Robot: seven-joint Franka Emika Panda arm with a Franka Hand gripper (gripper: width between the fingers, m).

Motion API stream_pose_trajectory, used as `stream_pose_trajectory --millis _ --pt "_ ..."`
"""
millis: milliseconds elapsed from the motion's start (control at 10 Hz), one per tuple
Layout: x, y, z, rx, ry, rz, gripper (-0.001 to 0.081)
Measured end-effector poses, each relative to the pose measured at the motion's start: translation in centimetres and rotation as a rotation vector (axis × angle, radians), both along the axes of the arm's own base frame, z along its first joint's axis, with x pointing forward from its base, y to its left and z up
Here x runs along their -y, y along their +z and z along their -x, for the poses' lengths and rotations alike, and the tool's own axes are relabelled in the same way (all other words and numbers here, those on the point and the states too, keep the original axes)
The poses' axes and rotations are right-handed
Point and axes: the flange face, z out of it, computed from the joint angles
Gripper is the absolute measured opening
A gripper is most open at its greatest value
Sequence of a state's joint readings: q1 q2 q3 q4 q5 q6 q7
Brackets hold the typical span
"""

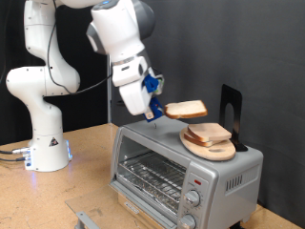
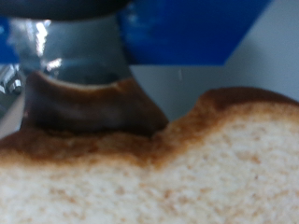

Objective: Make a piece of toast with the oven

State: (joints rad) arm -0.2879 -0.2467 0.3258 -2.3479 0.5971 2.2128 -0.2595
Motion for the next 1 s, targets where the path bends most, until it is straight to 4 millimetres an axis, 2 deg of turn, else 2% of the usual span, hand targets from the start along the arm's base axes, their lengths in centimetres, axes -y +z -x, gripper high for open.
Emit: stream_pose_trajectory --millis 600,800,1000 --pt "8.5 0.4 4.5 0.017 -0.015 -0.020 0.0389" --pt "8.7 0.4 4.9 0.018 -0.016 -0.020 0.0390" --pt "8.7 -0.6 5.2 0.008 -0.011 -0.020 0.0390"
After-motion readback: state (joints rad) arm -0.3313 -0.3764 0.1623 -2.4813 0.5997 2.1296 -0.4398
